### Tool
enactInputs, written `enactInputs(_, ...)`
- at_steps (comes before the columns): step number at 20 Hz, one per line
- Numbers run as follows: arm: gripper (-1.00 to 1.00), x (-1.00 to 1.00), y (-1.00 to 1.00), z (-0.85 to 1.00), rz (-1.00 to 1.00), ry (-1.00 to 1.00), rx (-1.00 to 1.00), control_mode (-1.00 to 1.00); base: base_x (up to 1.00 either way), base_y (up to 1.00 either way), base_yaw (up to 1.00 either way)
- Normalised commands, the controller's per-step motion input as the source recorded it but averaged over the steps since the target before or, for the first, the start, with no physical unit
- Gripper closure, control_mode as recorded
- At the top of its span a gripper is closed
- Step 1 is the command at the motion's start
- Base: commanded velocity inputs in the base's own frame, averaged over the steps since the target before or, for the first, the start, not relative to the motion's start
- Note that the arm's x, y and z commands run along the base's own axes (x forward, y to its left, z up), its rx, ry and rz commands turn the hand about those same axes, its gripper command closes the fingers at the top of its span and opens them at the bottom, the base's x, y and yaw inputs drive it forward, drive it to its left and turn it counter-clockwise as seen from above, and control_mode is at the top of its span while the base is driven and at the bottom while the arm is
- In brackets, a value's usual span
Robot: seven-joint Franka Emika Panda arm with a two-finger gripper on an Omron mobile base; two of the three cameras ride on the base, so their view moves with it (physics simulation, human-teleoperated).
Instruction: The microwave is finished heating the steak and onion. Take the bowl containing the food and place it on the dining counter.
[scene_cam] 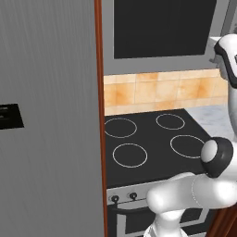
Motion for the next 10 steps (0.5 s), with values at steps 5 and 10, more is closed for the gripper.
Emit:
enactInputs(5, 1.0, -0.4, 0.0, 0.0, 0.0, 0.0, 0.0, -1.0, 0.0, 0.0, 0.0)
enactInputs(10, 1.0, -0.93, 0.0, 0.02, 0.0, -0.01, 0.02, -1.0, 0.0, 0.0, 0.0)
